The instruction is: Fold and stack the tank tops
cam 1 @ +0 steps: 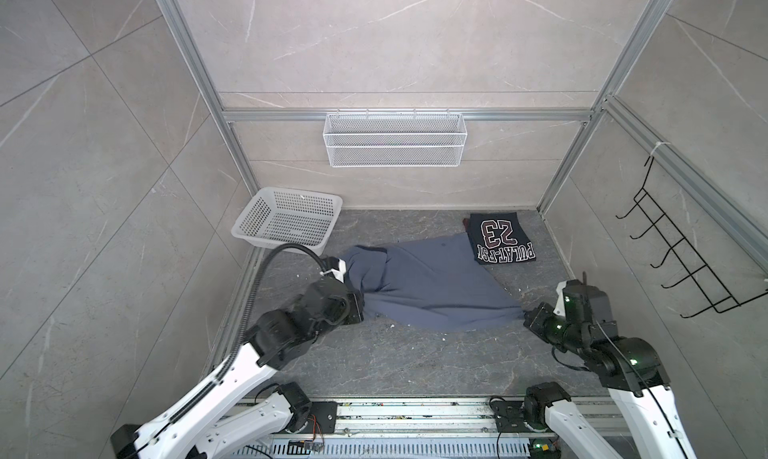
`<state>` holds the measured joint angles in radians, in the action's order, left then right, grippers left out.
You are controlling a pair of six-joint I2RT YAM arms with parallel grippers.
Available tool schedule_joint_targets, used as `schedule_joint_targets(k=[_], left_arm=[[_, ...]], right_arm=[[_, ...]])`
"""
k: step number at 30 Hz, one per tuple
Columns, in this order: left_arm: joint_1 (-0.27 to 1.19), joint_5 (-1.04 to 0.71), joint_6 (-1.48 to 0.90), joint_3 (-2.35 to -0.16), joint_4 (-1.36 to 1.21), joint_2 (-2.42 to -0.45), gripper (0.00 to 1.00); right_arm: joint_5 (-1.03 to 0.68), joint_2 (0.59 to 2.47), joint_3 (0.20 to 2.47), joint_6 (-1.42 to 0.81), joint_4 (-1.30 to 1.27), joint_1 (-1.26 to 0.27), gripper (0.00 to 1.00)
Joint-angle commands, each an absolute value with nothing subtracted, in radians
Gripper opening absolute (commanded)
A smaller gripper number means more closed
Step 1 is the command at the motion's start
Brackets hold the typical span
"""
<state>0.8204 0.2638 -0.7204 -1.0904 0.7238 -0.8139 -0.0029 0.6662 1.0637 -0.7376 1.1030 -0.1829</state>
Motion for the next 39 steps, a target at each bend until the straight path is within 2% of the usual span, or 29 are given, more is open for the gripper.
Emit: schedule_joint_targets(k=[1, 6, 11, 15, 17, 22, 28, 30, 33, 36, 39], left_arm=[[0.823, 0.391, -0.532, -1.234, 0.714, -0.779, 0.0], [0.823, 0.391, -0.4, -1.439, 0.667, -0.791, 0.0], [0.822, 0.387, -0.319, -1.584, 0.618, -0.85, 0.0], [0.823, 0.465, -0.245, -1.688, 0.6, -0.97, 0.0], [0.822, 0.566, -0.211, -1.749, 0.609, -1.05, 0.0], [0.797, 0.657, -0.1, -1.889, 0.593, -1.271, 0.0], [0.58, 0.433, -0.16, -2.12, 0.684, -1.513, 0.0], [0.527, 0.382, -0.148, -2.229, 0.703, -1.597, 0.0], [0.407, 0.216, -0.182, -2.42, 0.751, -1.712, 0.0], [0.362, 0.146, -0.161, -2.522, 0.738, -1.768, 0.0], [0.347, 0.081, -0.149, -2.51, 0.722, -1.751, 0.0]], right_arm=[[0.026, 0.711, 1.239, -0.648, 1.09, -0.183, 0.0], [0.007, 0.78, 1.552, -0.586, 1.081, -0.183, 0.0], [0.014, 0.877, 1.759, -0.559, 1.05, -0.183, 0.0], [-0.023, 0.977, 1.841, -0.563, 0.993, -0.184, 0.0], [-0.034, 1.035, 1.879, -0.562, 0.972, -0.184, 0.0], [0.006, 1.209, 1.982, -0.538, 0.924, -0.183, 0.0], [0.036, 1.457, 2.195, -0.521, 0.899, -0.184, 0.0], [0.045, 1.544, 2.314, -0.508, 0.921, -0.182, 0.0], [0.066, 1.661, 2.512, -0.493, 0.97, -0.176, 0.0], [0.067, 1.727, 2.652, -0.478, 0.997, -0.166, 0.0], [0.052, 1.715, 2.628, -0.471, 0.986, -0.16, 0.0]])
